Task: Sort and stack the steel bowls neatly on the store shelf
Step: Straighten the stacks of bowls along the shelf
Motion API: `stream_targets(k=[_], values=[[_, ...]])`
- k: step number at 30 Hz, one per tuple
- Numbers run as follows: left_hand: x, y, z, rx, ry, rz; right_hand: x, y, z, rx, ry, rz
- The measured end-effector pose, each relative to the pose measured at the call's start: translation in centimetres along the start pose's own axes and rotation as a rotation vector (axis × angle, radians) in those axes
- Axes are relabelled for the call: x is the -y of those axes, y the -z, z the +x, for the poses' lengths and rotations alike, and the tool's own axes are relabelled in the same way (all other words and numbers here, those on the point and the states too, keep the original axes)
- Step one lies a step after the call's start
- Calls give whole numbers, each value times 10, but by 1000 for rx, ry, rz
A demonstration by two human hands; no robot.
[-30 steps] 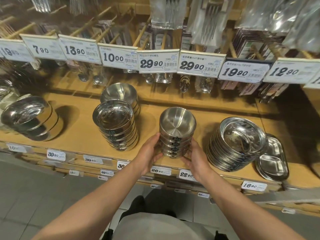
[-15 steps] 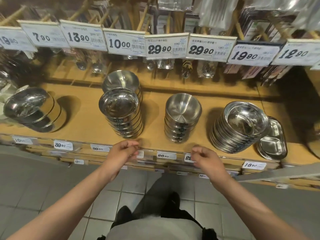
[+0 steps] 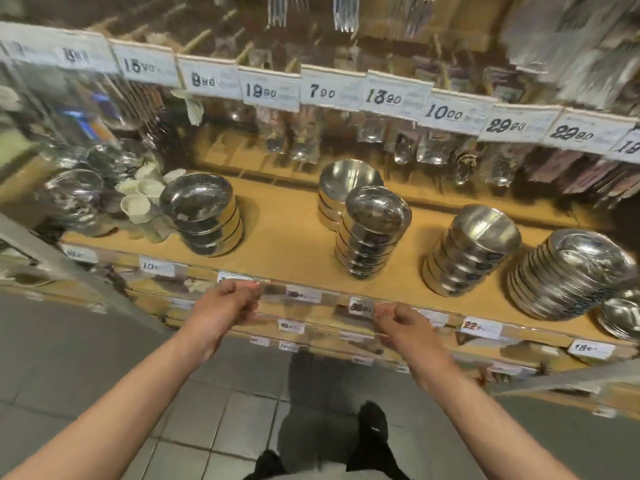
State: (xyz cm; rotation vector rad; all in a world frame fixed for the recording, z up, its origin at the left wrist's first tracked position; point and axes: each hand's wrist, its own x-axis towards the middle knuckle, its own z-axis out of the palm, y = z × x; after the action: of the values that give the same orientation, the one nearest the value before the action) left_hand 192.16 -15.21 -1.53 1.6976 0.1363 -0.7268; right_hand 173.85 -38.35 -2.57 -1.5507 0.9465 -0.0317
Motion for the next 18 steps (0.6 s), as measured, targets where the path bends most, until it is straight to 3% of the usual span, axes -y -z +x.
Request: stream_targets(k=[7,18], values=[[-25,34,23,63,7,-6,23,-65,-5,18,-59,152],[-98,-11,109,280,-24,172,61,-122,78,-7,-86,334]])
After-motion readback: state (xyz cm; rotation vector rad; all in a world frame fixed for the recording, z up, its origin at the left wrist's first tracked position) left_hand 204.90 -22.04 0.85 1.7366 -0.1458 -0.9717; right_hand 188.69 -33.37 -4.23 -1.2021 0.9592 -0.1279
